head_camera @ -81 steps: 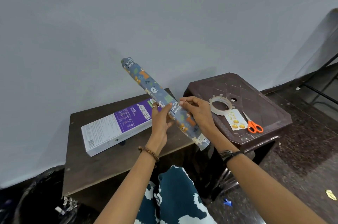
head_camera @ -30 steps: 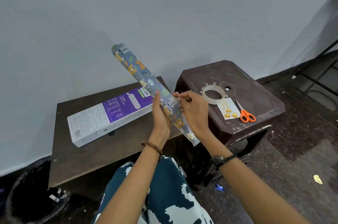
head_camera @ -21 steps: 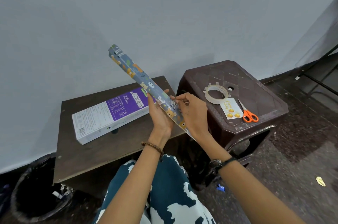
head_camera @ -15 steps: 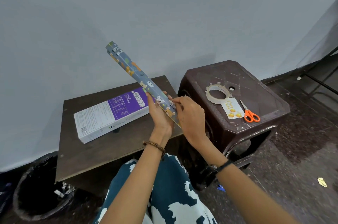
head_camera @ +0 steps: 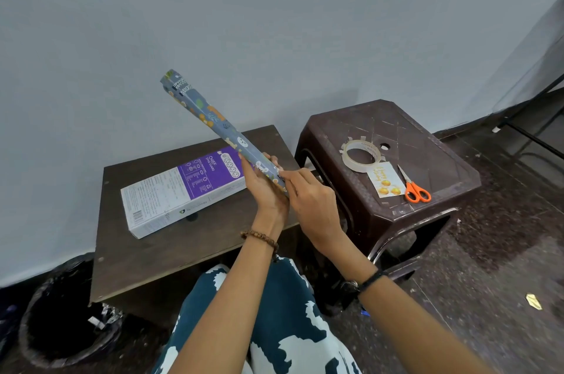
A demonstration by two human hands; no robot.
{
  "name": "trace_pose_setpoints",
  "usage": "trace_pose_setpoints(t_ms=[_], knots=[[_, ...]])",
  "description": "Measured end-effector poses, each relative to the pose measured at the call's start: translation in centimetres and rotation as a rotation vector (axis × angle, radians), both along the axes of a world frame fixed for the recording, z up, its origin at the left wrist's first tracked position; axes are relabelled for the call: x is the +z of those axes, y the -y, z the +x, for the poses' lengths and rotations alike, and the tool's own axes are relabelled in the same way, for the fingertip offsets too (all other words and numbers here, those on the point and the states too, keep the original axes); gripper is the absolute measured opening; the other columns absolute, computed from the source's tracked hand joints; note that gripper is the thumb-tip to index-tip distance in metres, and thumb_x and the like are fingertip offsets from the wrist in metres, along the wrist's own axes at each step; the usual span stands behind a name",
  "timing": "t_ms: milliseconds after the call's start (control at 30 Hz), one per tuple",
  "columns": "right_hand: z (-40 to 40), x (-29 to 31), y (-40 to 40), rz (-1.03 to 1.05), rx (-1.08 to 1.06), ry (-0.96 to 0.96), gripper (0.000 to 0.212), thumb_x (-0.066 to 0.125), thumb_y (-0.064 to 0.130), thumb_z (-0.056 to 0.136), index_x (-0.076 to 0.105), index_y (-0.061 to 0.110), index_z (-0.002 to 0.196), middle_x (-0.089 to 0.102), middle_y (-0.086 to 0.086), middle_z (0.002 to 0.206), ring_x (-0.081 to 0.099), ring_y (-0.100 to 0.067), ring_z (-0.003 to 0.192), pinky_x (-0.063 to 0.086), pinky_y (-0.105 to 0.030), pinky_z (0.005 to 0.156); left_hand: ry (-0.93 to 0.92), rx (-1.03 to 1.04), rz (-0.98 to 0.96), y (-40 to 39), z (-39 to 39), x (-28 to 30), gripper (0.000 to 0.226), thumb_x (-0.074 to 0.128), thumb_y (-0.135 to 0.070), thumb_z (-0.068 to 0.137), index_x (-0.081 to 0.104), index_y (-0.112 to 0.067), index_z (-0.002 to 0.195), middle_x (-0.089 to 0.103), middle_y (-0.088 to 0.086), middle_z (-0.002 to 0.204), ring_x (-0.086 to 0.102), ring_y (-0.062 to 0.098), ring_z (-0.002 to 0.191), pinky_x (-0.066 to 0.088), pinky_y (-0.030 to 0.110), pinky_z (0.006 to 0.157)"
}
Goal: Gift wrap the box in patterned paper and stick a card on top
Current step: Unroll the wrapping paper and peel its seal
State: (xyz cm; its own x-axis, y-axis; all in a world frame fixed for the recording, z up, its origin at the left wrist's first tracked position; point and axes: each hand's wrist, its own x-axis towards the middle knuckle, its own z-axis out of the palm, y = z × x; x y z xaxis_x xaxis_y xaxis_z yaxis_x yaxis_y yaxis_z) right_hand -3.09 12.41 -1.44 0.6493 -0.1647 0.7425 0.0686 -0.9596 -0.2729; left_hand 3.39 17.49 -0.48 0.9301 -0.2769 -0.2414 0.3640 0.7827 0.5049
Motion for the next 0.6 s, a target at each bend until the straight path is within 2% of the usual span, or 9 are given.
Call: trace_pose_setpoints(t_ms=[100,167,333,467,600], knots=[[-0.2,-0.2,0.3,-0.068,0.012,0.000,0.052,0.024,0.028,0.103,0.068,0.003,0.090,0.064,-0.007,0.077,0.060,-0.016,0.051,0.048,-0.029,0.038,0.007,0.010,0.011,0.2,-0.3,0.3,0.043,0.028,-0.050,0.096,0.045,-0.015,0.079,0.045,0.001,0.068,0.046,0.005,0.046,0.041,0.015,0.043],[-0.4,-0.4,0.6,-0.107,0.012,-0.002,0.049,0.026,0.027,0.103,0.068,0.003,0.091,0.064,-0.006,0.077,0.059,-0.015,0.050,0.047,-0.027,0.037,0.000,0.005,0.008,0.3,-0.5,0.4,0.043,0.027,-0.049,0.096,0.045,-0.015,0.078,0.043,0.001,0.068,0.045,0.005,0.045,0.040,0.015,0.043],[-0.9,0.1,1.3,-0.275,0.047,0.001,0.023,0.050,0.019,0.090,0.069,0.006,0.091,0.066,-0.004,0.078,0.056,-0.011,0.049,0.042,-0.019,0.036,-0.020,-0.005,-0.001,0.6,-0.7,0.4,0.043,0.026,-0.048,0.097,0.042,-0.016,0.073,0.039,-0.001,0.064,0.039,0.006,0.047,0.036,0.016,0.045],[-1.0,0.2,1.4,-0.330,0.068,-0.009,0.020,0.052,0.017,0.090,0.069,0.006,0.091,0.065,-0.004,0.079,0.056,-0.010,0.051,0.041,-0.020,0.036,-0.036,-0.007,-0.013,0.8,-0.5,0.5,0.043,0.027,-0.046,0.097,0.041,-0.016,0.070,0.039,-0.002,0.059,0.039,0.006,0.043,0.035,0.015,0.041],[-1.4,1.1,1.0,-0.352,0.053,0.068,0.028,0.045,0.016,0.096,0.069,0.006,0.085,0.064,-0.002,0.075,0.052,-0.007,0.048,0.036,-0.016,0.043,-0.089,0.027,0.017,0.6,-0.3,0.4,0.043,0.029,-0.053,0.095,0.043,-0.017,0.075,0.041,-0.002,0.065,0.037,0.007,0.053,0.036,0.016,0.045]])
